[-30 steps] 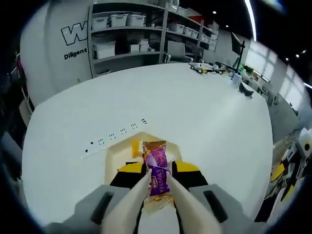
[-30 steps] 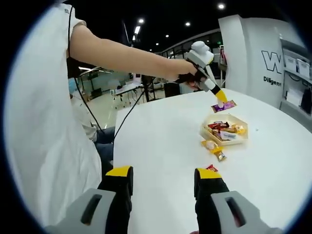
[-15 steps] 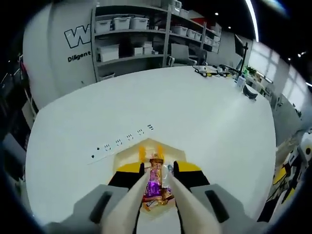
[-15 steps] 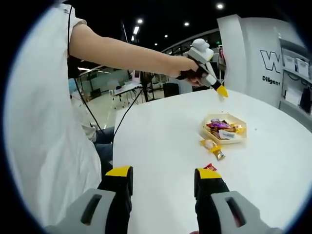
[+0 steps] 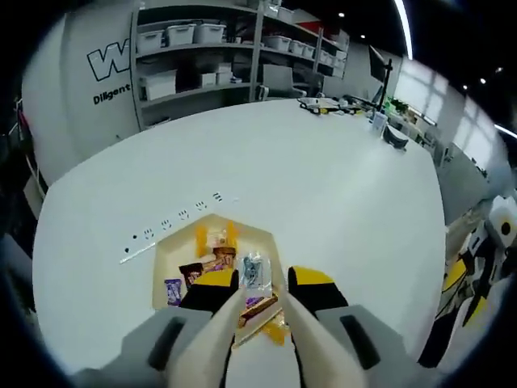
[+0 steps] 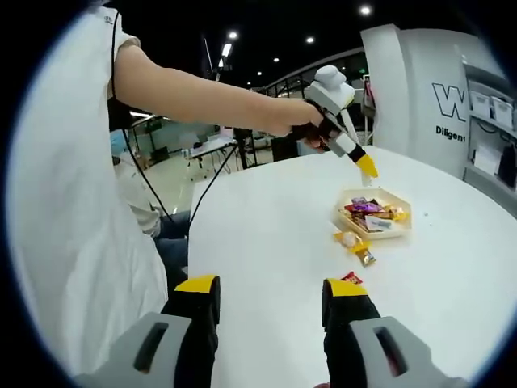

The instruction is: Place the target food into the container with the food tongs after gripping and lifting it, then release it inside without dropping or visibly crushing the food.

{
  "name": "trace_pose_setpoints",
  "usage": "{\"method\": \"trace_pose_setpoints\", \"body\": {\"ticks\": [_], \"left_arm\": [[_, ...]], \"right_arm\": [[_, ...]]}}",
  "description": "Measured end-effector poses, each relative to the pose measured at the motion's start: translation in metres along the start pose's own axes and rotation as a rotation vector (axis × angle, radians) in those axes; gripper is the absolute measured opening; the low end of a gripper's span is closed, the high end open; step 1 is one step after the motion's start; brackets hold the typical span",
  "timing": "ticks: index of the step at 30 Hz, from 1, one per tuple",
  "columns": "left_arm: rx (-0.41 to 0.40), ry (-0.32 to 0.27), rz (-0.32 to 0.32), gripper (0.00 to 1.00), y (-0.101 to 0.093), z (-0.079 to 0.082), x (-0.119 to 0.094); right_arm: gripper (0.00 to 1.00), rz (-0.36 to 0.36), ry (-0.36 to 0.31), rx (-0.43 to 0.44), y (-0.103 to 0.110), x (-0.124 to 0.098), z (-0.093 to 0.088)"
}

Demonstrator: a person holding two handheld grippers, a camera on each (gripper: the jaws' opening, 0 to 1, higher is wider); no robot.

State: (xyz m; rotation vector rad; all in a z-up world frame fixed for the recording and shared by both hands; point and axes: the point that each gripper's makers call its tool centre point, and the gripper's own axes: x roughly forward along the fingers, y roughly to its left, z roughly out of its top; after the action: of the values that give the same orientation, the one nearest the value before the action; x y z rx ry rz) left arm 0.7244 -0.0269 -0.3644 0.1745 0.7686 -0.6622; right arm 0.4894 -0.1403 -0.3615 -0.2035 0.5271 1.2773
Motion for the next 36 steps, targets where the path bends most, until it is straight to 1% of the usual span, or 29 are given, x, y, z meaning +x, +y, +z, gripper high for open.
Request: {"method": "trace_pose_setpoints", "body": {"ticks": [2,3,4,6,7,11,12,18,22,27,29,36], "left_arm": [[0.003,0.002,-0.017,0.21,-0.011,-0.005,0.002],[0.005,0.004,-0.021,0.21,-0.014,-0.006,0.003],[0.009,0.009,-0.032,0.21,-0.023,-0.012,0.005],[0.016,0.016,-0.036,0.22,-0.030,-0.017,0.007],[0.020,0.024,-0.048,0.22,-0.039,-0.023,0.009],[0.033,0.051,-0.079,0.22,-0.061,-0.038,0.015],[0.033,0.054,-0.081,0.22,-0.063,-0.039,0.016],[0.042,0.089,-0.110,0.22,-0.088,-0.057,0.024],[0.007,0.113,-0.120,0.22,-0.100,-0.067,0.028],[-0.010,0.147,-0.119,0.22,-0.115,-0.081,0.037],[-0.002,0.170,-0.112,0.22,-0.118,-0.087,0.040],[-0.022,0.193,-0.106,0.22,-0.122,-0.095,0.048]], "right_arm": [[0.48,0.001,-0.001,0.000,0.001,0.000,0.000],[0.48,0.002,0.000,0.000,0.001,0.000,-0.001],[0.48,0.002,0.002,-0.002,0.001,0.000,-0.001],[0.48,0.001,0.001,0.001,0.001,0.000,-0.001],[0.48,-0.001,0.001,0.001,0.001,0.000,-0.002],[0.48,0.001,0.001,0.002,0.002,0.000,-0.002],[0.48,0.002,0.001,0.001,0.003,0.001,-0.002],[0.48,0.004,0.005,0.001,0.004,0.000,-0.004],[0.48,0.003,0.006,0.005,0.003,-0.001,-0.005],[0.48,0.002,0.009,0.008,0.003,-0.002,-0.006],[0.48,0.003,0.008,0.009,0.002,-0.003,-0.007],[0.49,0.000,0.013,0.016,0.001,-0.004,-0.010]]}}
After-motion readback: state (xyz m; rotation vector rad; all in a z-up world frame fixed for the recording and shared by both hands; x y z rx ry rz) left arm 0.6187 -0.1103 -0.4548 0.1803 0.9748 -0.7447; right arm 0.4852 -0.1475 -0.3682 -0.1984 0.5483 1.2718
